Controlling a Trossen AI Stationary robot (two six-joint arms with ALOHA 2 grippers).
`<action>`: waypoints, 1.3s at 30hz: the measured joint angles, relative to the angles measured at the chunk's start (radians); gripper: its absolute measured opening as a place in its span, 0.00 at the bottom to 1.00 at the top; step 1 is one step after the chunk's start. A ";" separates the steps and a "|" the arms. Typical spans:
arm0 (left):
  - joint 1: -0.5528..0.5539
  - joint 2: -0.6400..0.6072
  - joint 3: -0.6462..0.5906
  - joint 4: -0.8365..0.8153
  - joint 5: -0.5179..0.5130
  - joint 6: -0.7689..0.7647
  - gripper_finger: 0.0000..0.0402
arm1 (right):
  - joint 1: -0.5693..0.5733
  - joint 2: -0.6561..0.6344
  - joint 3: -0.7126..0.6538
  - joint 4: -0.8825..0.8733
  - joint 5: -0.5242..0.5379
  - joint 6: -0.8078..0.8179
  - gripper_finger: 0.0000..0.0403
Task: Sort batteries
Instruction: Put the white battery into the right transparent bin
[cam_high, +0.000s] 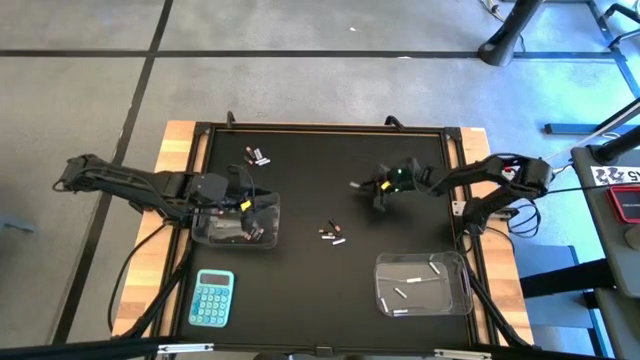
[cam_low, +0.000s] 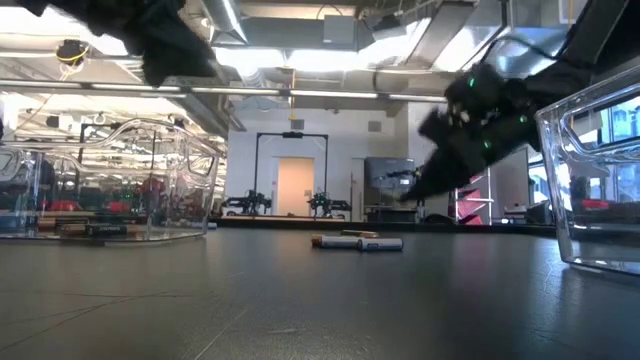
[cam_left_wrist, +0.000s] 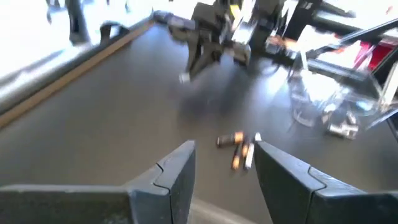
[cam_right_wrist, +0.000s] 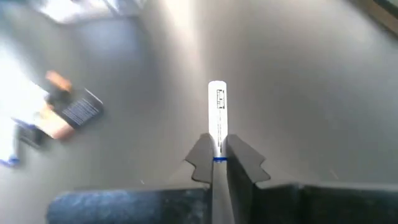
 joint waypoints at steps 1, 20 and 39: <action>0.000 0.011 0.000 0.033 0.000 0.026 0.39 | 0.037 0.000 0.000 0.050 0.003 0.012 0.03; 0.000 0.466 0.000 0.588 0.001 0.278 0.39 | 0.538 -0.208 0.265 -0.224 0.344 -0.007 0.04; -0.057 0.492 0.000 0.602 0.001 0.282 0.39 | 1.231 -0.189 0.593 -1.064 0.659 1.411 0.04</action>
